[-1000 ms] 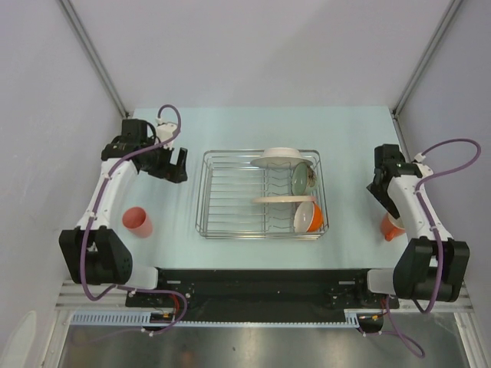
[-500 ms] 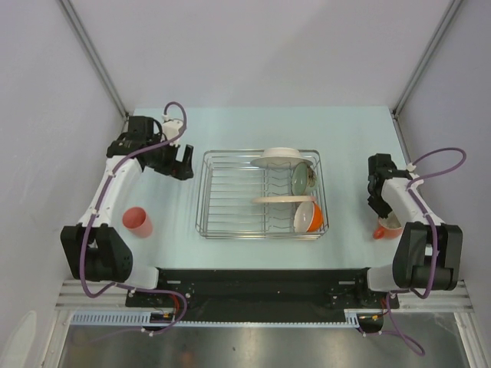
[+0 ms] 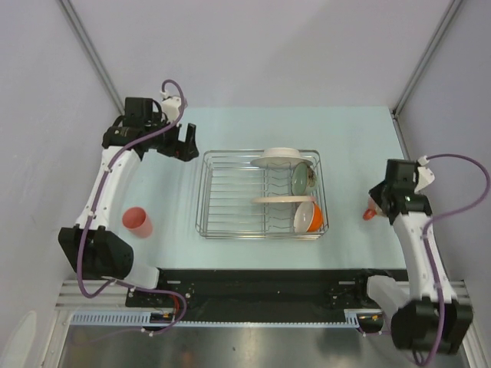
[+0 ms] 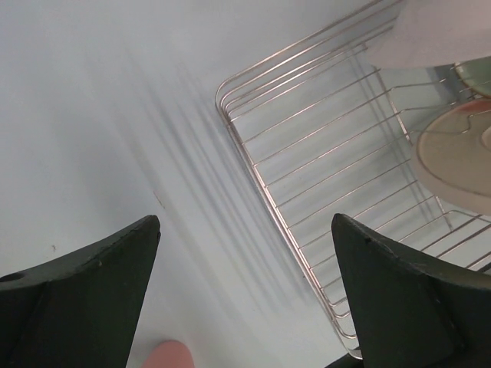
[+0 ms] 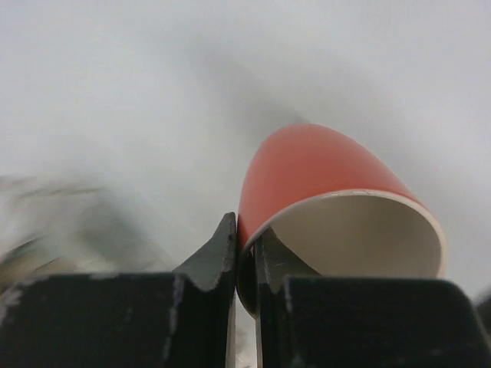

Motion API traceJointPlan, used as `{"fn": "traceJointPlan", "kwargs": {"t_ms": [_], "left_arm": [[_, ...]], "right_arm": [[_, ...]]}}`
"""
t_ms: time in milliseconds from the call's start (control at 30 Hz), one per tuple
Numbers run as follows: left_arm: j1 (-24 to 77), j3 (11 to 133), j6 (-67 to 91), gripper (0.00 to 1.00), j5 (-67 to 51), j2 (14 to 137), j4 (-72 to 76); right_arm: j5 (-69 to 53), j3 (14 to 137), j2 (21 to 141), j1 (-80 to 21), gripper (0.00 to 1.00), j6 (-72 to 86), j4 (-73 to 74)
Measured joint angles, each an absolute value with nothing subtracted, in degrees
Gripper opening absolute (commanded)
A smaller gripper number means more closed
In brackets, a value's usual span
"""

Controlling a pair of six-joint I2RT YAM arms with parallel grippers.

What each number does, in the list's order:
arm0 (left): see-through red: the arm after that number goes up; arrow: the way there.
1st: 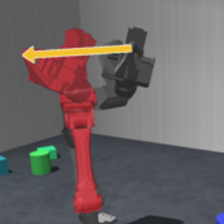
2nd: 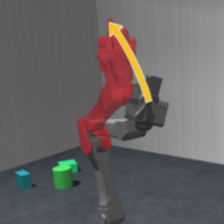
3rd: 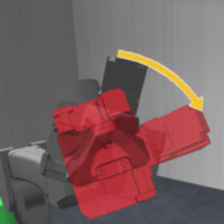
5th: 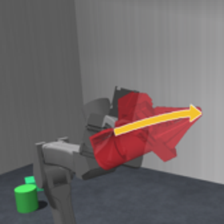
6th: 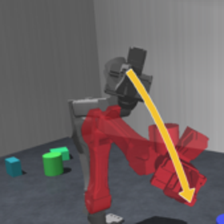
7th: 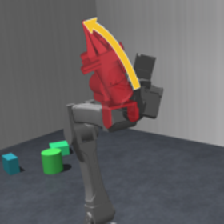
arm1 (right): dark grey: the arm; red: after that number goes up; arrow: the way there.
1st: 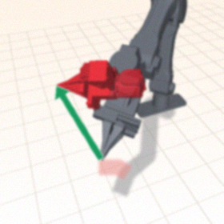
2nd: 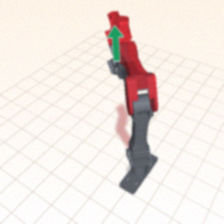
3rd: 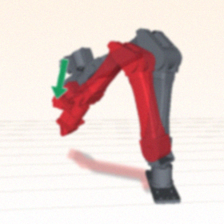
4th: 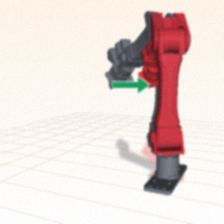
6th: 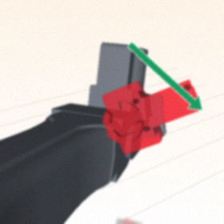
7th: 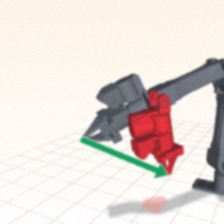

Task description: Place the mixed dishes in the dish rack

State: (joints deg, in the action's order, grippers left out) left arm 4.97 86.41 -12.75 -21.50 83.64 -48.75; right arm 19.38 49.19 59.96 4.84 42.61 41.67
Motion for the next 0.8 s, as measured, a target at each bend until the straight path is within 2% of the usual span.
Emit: {"fn": "traceJointPlan", "kwargs": {"t_ms": [133, 233, 467, 633, 800], "left_arm": [[5.37, 93.73, -10.94, 1.00, -24.77, 86.28, -50.17], [5.34, 98.50, -10.33, 1.00, -28.99, 87.85, -51.64], [5.45, 105.89, -8.38, 1.00, -45.10, 89.69, -55.13], [5.93, 112.90, -6.11, 1.00, -56.40, 93.93, -57.89], [6.35, 114.80, -3.62, 1.00, -66.92, 96.64, -57.95]], "right_arm": [[5.10, 49.50, 44.91, 4.97, 0.00, 41.32, 29.87], [-5.96, 50.92, 41.76, 4.99, 0.00, 42.98, 20.78], [-30.92, 51.05, 50.48, 1.56, 0.00, 58.54, -9.82], [-39.05, 50.87, 57.23, -7.51, 0.00, 71.31, -33.80], [-41.78, 50.89, 62.11, -17.19, 0.00, 75.29, -46.44]]}}
